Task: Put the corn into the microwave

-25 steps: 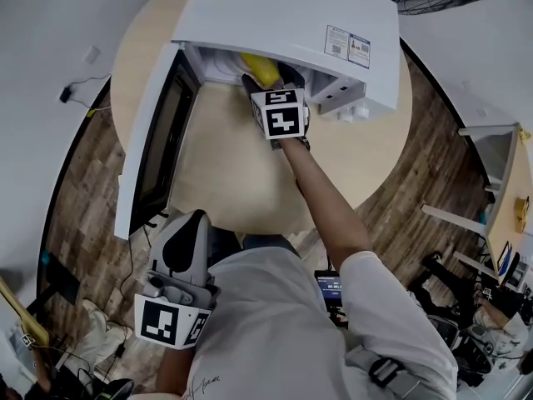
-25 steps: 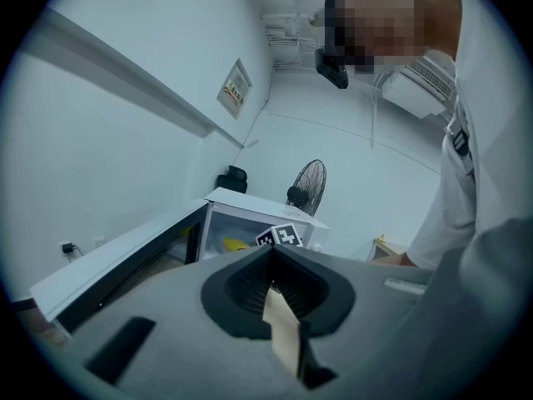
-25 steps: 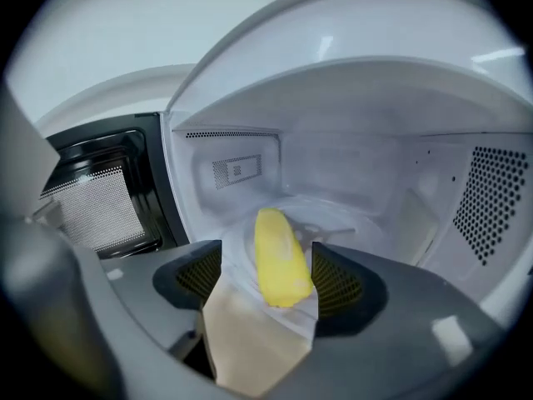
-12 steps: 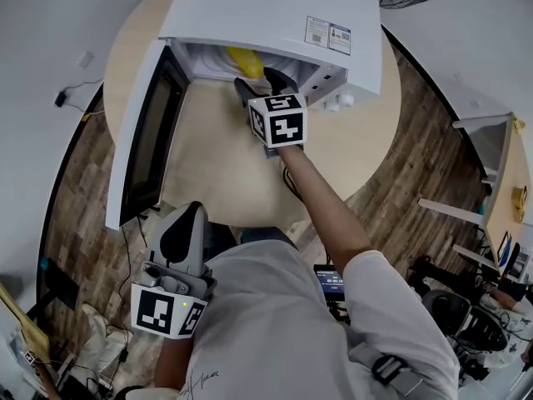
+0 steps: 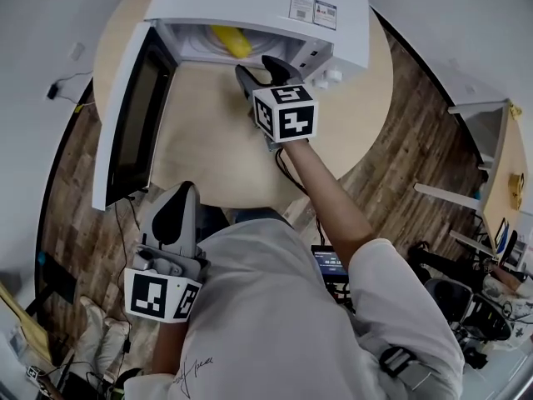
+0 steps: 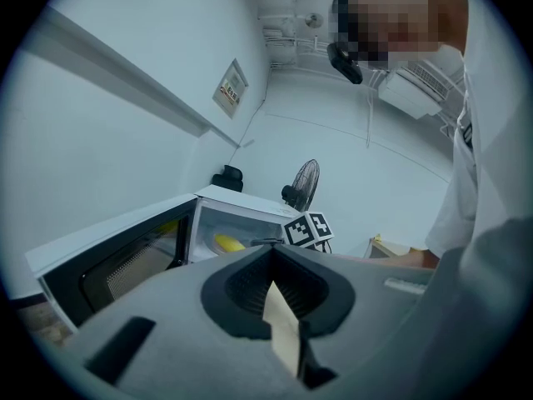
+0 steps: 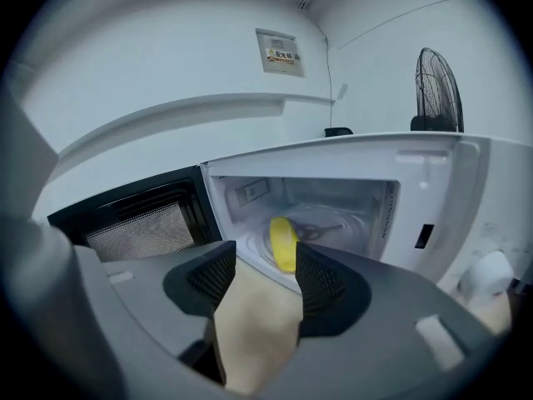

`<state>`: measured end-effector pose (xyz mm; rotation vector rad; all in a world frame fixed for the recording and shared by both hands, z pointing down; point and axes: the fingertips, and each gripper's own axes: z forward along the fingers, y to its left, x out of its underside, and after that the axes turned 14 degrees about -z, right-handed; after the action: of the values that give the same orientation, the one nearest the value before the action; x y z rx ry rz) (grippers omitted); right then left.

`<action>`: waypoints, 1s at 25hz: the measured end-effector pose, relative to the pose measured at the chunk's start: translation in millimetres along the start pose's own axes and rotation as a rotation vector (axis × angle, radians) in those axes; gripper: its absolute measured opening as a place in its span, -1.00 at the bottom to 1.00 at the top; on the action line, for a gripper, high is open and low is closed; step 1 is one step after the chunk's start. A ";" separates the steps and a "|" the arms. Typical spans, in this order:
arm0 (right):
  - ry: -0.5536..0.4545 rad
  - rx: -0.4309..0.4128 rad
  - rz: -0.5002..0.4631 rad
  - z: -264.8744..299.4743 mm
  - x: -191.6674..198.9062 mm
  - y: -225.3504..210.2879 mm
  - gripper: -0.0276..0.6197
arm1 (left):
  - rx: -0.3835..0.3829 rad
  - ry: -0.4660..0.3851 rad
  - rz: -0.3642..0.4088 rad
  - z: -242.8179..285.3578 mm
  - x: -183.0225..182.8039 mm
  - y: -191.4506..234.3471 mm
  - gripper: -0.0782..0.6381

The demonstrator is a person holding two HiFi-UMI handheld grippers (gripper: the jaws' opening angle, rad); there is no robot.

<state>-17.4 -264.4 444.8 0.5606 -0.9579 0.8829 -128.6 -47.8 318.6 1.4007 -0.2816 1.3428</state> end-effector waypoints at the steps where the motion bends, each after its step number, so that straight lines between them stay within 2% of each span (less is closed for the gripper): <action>1: -0.002 0.003 -0.002 -5.3 0.2 -2.2 -0.18 | -0.005 -0.002 0.012 0.7 -0.1 -1.9 -0.80; 14: -0.019 -0.036 0.005 -67.0 5.4 -1.9 -0.31 | -0.007 -0.040 0.004 4.4 -3.0 -14.8 -0.80; 21: -0.044 -0.053 0.028 -95.1 4.6 3.0 -0.48 | -0.012 -0.055 0.004 7.5 -3.3 -18.4 -0.80; 25: -0.081 -0.098 0.063 -112.2 3.1 10.6 -0.56 | -0.023 -0.064 0.006 7.7 -6.0 -16.9 -0.80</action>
<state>26.1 -173.7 393.9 0.4871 -1.0912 0.8702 -113.3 -51.0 306.9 1.4265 -0.3431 1.2969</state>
